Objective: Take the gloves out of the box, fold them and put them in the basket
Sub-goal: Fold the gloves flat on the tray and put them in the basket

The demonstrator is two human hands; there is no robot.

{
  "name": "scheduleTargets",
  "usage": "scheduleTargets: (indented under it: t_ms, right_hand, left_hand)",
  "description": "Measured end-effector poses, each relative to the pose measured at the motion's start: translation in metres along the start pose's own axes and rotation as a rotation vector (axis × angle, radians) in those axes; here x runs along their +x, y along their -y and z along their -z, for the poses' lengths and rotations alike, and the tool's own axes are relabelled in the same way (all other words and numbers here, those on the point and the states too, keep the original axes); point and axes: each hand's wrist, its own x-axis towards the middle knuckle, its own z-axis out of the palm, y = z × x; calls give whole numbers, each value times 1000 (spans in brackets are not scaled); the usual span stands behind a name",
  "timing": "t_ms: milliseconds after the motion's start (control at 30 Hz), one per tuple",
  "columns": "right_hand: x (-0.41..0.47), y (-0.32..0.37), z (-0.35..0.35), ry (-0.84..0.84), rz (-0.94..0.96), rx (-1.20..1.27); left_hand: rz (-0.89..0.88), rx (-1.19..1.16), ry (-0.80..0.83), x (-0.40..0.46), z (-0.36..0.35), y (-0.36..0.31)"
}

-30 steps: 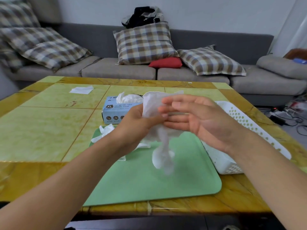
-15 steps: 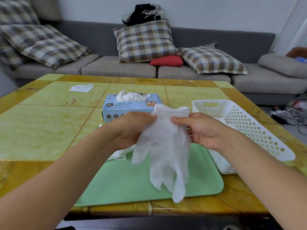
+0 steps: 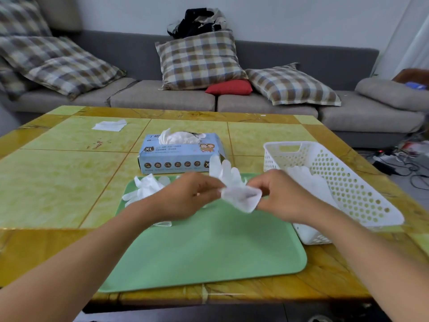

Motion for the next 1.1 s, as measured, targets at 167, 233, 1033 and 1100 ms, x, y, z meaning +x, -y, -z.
scheduleTargets:
  t_ms: [167,233,1033,1100]
  right_hand:
    - [-2,-7,-23,412,-19,-368]
    - [-6,-2,-23,496,-43,-325]
    - [45,63,-67,90,90,-149]
    - [60,79,-95,138,96,-174]
  left_hand:
    - [-43,157,320,-12,-22,23]
    - [-61,158,364,-13,-22,19]
    - [370,456,27,-48,78,47]
    - [467,556,107,-56,82,60]
